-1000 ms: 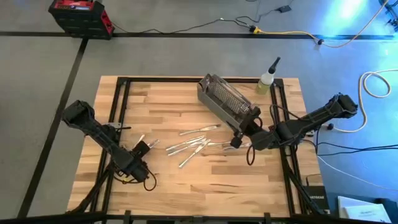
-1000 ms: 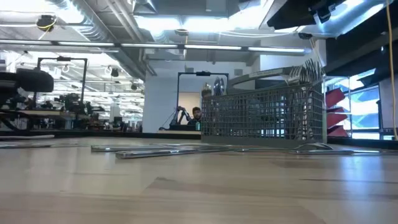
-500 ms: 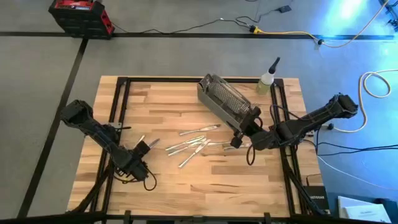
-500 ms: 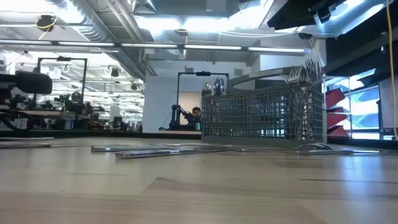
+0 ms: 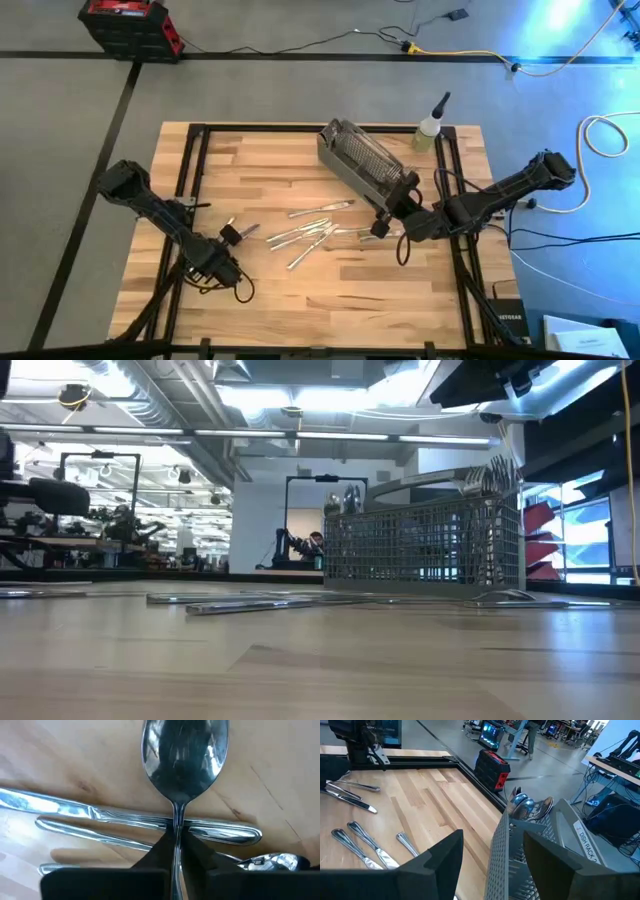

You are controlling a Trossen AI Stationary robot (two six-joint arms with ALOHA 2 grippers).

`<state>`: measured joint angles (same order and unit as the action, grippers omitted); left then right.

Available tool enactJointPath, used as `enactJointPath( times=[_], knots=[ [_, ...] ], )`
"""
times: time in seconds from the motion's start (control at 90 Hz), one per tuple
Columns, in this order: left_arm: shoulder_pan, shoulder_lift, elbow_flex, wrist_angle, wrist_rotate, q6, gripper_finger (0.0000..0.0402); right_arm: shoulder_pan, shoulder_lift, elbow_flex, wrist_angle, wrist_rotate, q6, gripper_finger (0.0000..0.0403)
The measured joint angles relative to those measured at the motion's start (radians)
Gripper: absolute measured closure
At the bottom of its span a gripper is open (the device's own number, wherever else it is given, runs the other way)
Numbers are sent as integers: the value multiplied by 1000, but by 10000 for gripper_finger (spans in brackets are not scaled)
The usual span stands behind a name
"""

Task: Sort silverware
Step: Put the silver spoon into the gray silverware organizer

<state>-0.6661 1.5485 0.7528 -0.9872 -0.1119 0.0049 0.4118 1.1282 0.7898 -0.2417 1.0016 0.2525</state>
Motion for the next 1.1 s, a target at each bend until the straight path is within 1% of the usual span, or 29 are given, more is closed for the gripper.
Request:
enactJointPath(
  times=[0.056, 0.2, 0.311, 0.411, 0.489, 0.544, 0.644, 0.711, 0.833, 0.933, 1.033, 1.1],
  knots=[
    [11, 1, 11, 8, -22, -42, 397, 0, 0, 0, 3, 0, 0, 213],
    [34, 1, 51, 29, -132, -151, 400, 0, -4, 0, 21, 0, 0, 213],
    [49, 1, 89, 25, -217, -160, 401, 1, -20, 0, 41, -3, -2, 213],
    [76, 1, 126, 35, -313, -164, 401, 2, -47, 0, 62, -42, -21, 213],
    [107, 0, 153, 70, -394, -176, 401, 21, -77, 0, 87, -80, -22, 213],
    [134, -1, 166, 116, -444, -155, 401, 42, -102, 0, 116, -101, -23, 213],
    [199, -4, 173, 255, -515, -68, 401, 98, -158, 0, 131, -135, -30, 213],
    [260, -4, 173, 383, -551, 1, 401, 139, -186, 0, 132, -140, -45, 213],
    [376, -4, 173, 639, -558, 165, 402, 206, -207, 0, 130, -141, -49, 213],
    [468, -14, 173, 856, -557, 270, 401, 246, -208, 0, 116, -139, -53, 213],
    [562, -43, 173, 1046, -527, 337, 401, 261, -195, 0, 98, -130, -53, 213],
    [625, -65, 173, 1180, -492, 345, 401, 263, -182, 0, 104, -130, -53, 213]
  ],
)
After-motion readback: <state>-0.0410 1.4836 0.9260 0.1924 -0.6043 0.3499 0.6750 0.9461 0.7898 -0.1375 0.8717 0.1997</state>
